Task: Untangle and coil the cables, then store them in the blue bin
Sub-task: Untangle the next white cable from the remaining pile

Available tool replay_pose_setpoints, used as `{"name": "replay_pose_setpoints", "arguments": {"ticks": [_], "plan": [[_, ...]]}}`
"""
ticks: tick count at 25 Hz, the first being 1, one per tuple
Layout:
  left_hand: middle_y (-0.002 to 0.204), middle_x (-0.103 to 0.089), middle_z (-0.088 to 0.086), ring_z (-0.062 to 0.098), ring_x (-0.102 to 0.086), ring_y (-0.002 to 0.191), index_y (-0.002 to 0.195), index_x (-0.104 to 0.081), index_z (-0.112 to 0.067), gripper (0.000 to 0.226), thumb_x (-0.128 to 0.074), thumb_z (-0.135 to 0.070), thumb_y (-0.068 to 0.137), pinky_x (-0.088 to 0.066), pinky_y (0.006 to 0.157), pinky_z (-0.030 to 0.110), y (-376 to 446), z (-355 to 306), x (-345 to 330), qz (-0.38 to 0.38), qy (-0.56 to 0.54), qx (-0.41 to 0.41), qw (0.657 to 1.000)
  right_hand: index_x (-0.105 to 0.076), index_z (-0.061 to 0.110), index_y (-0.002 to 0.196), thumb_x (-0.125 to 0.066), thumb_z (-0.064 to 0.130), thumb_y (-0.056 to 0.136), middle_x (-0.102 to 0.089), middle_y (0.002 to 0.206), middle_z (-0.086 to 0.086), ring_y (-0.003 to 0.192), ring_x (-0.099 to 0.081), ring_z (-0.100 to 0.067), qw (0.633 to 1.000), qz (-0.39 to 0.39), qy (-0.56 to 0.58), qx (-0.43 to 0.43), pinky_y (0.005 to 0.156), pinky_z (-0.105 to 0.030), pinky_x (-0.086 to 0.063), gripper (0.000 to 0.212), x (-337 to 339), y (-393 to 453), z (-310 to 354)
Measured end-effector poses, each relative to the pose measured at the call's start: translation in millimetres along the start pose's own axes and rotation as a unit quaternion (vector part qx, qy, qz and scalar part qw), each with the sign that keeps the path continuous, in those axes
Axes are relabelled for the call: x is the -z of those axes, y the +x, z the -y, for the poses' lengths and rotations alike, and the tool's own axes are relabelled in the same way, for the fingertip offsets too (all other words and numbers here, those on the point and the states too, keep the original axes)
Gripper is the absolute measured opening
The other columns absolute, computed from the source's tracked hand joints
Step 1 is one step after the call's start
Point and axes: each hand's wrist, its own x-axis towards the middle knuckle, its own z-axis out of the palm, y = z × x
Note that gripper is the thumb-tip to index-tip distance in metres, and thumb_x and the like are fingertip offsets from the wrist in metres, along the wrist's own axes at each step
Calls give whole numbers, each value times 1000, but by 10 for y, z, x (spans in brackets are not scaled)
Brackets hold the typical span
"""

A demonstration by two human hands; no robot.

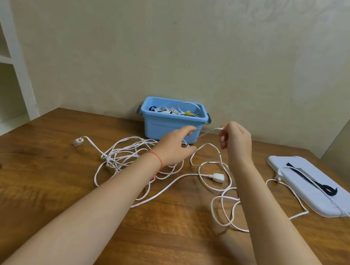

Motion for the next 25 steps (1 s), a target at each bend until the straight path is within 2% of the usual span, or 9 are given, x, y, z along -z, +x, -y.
{"name": "replay_pose_setpoints", "arguments": {"ticks": [2,4,8,10,13,16,19,22,25], "plan": [[120,-64,-7,18,-56,116,123,-59,-31,27,-59,-37,96,-43,104,43,72,46,-155,22,40,8,999,-51,6,68,-45,12,79,-37,63,-9,59,-32,-17,999,-17,-14,25,53,-29,-25,13,110,27,38],[102,-67,-10,19,-56,105,104,-63,-34,17,-53,-45,97,-42,98,42,93,222,-177,-3,147,45,988,-46,10,67,-45,13,81,-33,64,-6,63,-29,-19,990,-111,-81,23,56,-32,-22,14,293,105,13],[89,-66,-3,20,-58,88,90,-60,-28,25,-45,-44,102,-42,89,41,71,475,-37,-32,239,102,965,-64,9,91,-41,12,91,-60,93,-11,96,-49,-33,913,-260,-314,-15,88,-39,-33,24,684,249,-100],[84,-64,1,22,-58,83,87,-59,-23,28,-45,-40,103,-47,78,38,47,484,26,-63,153,105,981,-69,5,108,-45,10,89,-60,112,-20,111,-47,-38,851,-230,-472,5,94,-40,-30,31,700,293,-171],[85,-63,1,21,-59,81,94,-63,-20,21,-50,-34,102,-48,70,34,24,417,67,-63,74,74,992,-68,5,114,-51,9,85,-60,124,-17,119,-48,-35,791,-41,-599,120,100,-40,-32,34,357,259,-251],[84,-64,-3,17,-61,79,98,-66,-19,17,-52,-29,101,-49,68,29,-30,346,56,-48,-2,66,997,-66,16,123,-51,14,91,-66,121,-4,113,-56,-26,837,205,-491,128,99,-38,-42,36,-170,20,-278],[90,-69,2,20,-66,81,100,-69,-15,16,-57,-25,99,-55,74,35,-98,404,110,-62,-89,84,991,-69,18,108,-49,18,97,-67,97,1,91,-58,-17,896,291,-334,32,69,-26,-45,23,-431,-195,-292],[96,-70,2,14,-64,88,101,-72,-15,11,-65,-20,94,-51,72,25,-175,519,242,-141,-219,133,956,-74,18,98,-55,26,99,-67,84,4,78,-57,-12,923,286,-258,9,65,-25,-42,21,-444,-181,-285],[85,-67,-3,17,-60,82,91,-72,-20,5,-67,-19,92,-44,65,22,-163,702,429,-284,-311,199,885,-75,17,97,-61,25,97,-68,78,5,67,-54,-8,968,119,-219,-14,61,-25,-42,17,-258,9,-337]]}}
